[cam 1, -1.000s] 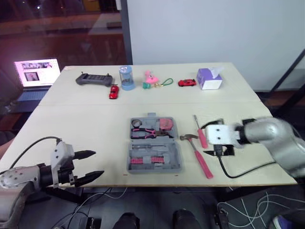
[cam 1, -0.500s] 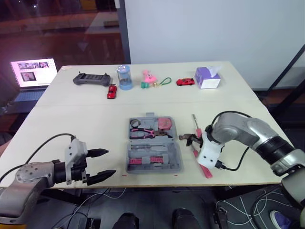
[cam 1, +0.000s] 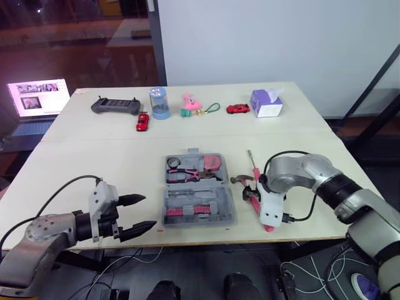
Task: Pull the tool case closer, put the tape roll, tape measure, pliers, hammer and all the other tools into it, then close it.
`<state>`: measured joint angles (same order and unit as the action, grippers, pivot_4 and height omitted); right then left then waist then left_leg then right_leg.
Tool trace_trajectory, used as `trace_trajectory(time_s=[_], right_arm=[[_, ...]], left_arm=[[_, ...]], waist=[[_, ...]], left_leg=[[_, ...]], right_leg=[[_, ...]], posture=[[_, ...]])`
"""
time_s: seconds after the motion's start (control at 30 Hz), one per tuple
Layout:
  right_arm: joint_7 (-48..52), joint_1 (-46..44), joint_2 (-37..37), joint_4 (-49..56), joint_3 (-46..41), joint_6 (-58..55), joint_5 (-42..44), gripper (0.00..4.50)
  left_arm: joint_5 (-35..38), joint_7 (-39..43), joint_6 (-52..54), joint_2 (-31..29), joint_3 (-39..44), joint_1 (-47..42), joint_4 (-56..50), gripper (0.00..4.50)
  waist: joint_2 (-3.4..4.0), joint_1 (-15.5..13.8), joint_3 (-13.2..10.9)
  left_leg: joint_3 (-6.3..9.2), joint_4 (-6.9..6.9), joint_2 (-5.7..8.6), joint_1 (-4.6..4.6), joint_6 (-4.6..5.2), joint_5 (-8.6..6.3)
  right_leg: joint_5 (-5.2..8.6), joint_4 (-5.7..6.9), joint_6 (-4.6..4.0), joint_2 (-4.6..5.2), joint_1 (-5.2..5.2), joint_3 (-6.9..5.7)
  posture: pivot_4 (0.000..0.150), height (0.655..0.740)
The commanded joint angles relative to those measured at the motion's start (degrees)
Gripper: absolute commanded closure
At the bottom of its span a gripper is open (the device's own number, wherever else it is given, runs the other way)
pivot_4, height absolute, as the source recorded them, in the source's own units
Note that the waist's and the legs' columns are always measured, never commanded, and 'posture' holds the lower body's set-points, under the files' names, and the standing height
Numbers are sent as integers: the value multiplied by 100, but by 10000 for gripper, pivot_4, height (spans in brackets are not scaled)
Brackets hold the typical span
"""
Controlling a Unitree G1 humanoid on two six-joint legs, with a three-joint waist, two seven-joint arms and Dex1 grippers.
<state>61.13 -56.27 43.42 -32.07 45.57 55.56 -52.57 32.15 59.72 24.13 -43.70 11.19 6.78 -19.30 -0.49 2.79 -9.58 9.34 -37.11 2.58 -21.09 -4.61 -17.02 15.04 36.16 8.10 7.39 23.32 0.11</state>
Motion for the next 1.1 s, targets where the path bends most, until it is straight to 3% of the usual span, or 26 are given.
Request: trace_trajectory(time_s=[0.03, 0.3, 0.4, 0.6, 0.7, 1.1], right_arm=[[-348, -176, -252, -384, 108, -8, -260, 281], [-817, -481, -679, -1055, 330, 22, -662, 281], [-1022, -531, -798, -1258, 422, 30, -800, 8050], [-1480, -654, -1024, -1607, 568, 15, -1065, 35687], [-1740, -703, -1071, -1687, 633, 29, -1209, 43291], [-2843, -934, -960, -1430, 737, 342, -1624, 44979]], left_arm=[[127, -25, -4, -48, 202, 59, -223, 0], [155, -104, 3, -22, 269, 205, -332, 0], [169, -128, 0, -33, 291, 243, -345, 0], [184, -154, -4, -46, 322, 260, -344, 0], [178, -152, -15, -50, 330, 277, -333, 0], [114, -105, -75, -40, 236, 143, -170, 0]], waist=[[-1, 5, 0], [-16, 84, 10], [-34, 116, 21], [-45, 136, 27], [-50, 126, 31], [-76, 141, 46]], left_leg=[[0, 0, -3, 0, 0, 0], [-1, 3, -17, 7, -2, 0], [-1, 10, -24, 19, -2, 0], [-40, 35, -43, 83, 24, -17], [-42, 49, -47, 95, 23, -17], [-102, 101, -56, 146, 23, -16]], right_leg=[[-1, 0, -1, -3, 0, 1], [-4, 1, -8, -17, -1, 8], [-4, 0, -11, -25, -8, 11], [-1, 0, -18, -49, -31, 60], [-2, 2, -24, -58, -28, 71], [-1, 4, -32, -63, -24, 127]], posture=[[1500, 7400], [1500, 7400], [1500, 7400], [1500, 7400], [1500, 7400], [1500, 7400]])
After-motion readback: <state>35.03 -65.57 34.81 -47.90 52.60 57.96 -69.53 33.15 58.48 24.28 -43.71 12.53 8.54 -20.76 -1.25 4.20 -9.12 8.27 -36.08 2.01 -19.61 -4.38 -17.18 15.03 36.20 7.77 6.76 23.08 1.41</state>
